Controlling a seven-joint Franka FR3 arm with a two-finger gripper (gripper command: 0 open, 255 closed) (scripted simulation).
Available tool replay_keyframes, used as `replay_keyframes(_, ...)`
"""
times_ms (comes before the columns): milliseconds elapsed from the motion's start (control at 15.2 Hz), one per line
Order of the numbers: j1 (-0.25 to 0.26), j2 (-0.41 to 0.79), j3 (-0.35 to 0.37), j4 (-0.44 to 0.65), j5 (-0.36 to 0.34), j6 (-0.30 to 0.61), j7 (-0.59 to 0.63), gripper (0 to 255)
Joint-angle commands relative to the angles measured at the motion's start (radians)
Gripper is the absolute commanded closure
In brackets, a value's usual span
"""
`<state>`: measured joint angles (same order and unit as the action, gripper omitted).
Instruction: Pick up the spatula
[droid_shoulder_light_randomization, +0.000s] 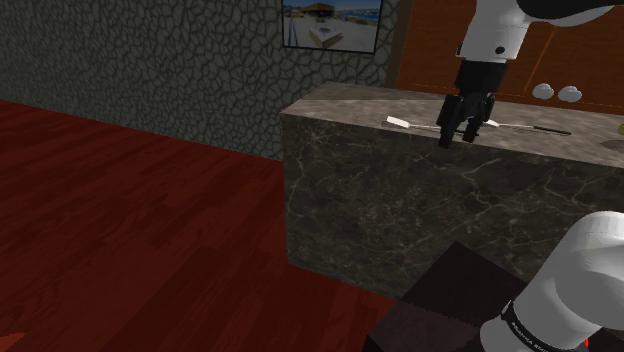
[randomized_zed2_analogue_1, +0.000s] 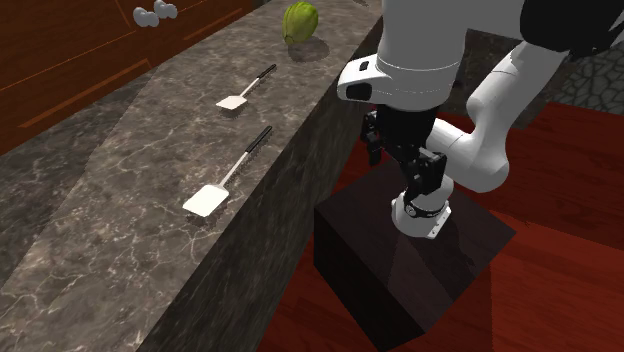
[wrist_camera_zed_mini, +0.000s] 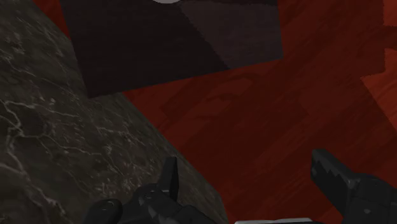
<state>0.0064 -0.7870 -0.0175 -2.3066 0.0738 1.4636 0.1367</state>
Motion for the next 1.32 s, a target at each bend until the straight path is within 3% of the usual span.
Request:
replay_keyframes(0, 0.000, 0.000, 0.000, 0.000, 0.000, 0.000, 0.000, 0)
replay_keyframes(660, 0.017, 0.178, -0.227, 0.098, -0.185, 0.079, -0.429, 0)
replay_keyframes(1254, 0.054, 0.452, -0.409, 0.309, -0.235, 0.166, -0.812, 0)
